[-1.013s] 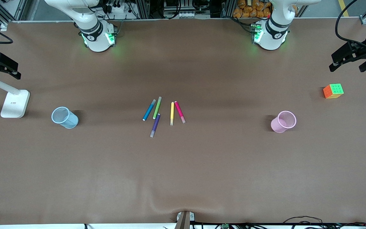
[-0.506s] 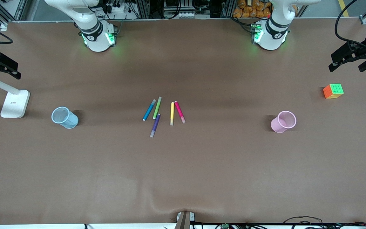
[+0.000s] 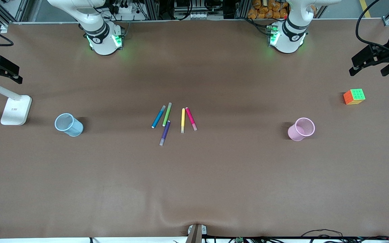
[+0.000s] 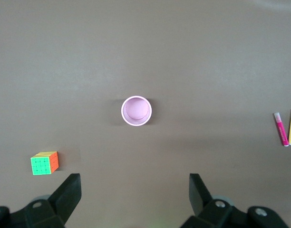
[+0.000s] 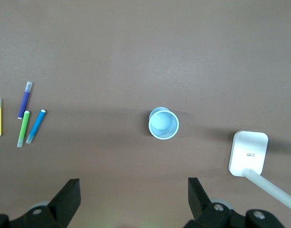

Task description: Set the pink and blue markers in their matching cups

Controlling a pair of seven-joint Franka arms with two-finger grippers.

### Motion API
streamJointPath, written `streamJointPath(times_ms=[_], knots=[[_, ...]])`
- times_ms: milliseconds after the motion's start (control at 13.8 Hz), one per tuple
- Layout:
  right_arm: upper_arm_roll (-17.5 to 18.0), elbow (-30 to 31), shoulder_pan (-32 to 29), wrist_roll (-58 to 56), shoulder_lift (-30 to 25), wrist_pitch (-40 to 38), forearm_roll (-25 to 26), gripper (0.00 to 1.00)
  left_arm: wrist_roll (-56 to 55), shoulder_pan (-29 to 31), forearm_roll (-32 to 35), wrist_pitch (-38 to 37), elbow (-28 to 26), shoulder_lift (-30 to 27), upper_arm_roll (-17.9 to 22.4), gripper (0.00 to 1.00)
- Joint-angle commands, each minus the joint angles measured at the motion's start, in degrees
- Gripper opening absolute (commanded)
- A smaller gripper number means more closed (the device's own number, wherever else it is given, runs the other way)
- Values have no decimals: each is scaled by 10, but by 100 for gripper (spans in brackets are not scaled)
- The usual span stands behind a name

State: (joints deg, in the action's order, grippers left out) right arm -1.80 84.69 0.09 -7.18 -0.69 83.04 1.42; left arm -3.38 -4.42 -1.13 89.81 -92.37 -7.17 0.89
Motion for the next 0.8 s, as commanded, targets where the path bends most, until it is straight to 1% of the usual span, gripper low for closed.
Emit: streamJointPath(times_ms=[0, 723], knots=[[1, -12, -6, 2, 5, -10, -10, 100, -7, 0, 10, -6, -1, -4, -3, 100], [-11, -12, -10, 3, 9, -10, -10, 100, -7, 0, 10, -6, -1, -5, -3, 100]])
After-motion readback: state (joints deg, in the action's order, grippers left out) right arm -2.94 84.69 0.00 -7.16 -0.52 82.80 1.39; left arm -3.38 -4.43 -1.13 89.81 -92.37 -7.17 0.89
